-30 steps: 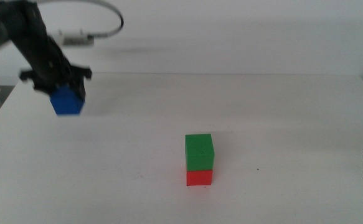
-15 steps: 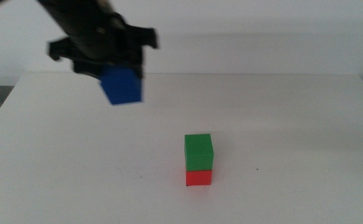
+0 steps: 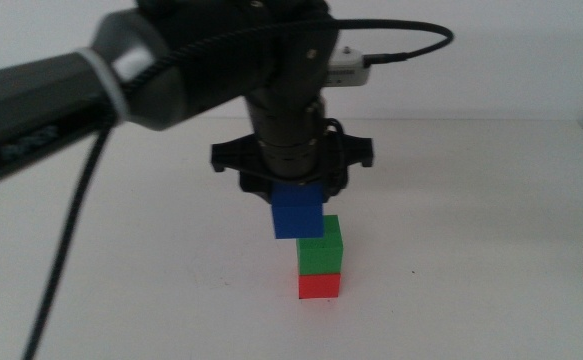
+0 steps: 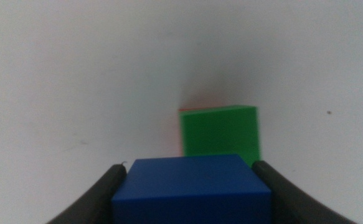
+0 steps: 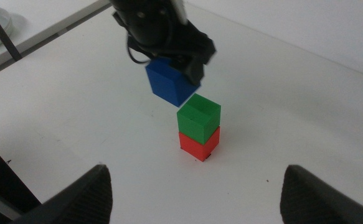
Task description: Stack red cubes first, then green, then blue cubes in a specific spot.
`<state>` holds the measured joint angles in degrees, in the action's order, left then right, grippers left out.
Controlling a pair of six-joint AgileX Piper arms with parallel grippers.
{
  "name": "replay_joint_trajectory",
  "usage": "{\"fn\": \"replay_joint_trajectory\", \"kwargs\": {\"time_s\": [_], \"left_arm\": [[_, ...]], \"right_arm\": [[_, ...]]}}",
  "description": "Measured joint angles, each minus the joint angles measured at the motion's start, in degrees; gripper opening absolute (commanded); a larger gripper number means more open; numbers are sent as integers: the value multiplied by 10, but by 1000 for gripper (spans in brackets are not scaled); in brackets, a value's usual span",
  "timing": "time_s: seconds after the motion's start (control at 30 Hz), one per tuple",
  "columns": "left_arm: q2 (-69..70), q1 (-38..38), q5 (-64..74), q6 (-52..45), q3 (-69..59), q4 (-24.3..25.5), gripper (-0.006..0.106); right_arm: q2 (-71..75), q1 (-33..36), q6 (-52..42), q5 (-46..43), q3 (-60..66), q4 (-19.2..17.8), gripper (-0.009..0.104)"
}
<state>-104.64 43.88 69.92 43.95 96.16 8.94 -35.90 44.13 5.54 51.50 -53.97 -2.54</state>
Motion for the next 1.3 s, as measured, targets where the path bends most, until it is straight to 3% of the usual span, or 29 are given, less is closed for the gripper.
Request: {"fn": "replay_joint_trajectory", "kwargs": {"time_s": [0.23, 0.6, 1.3], "left_arm": [[-48, 23, 1, 16, 67, 15, 2], [-59, 30, 1, 70, 72, 53, 2], [-108, 30, 2, 72, 72, 45, 2]], "right_arm": [[0, 0, 0, 0, 0, 0, 91], [0, 0, 0, 0, 0, 0, 91], [0, 0, 0, 0, 0, -1, 91]]}}
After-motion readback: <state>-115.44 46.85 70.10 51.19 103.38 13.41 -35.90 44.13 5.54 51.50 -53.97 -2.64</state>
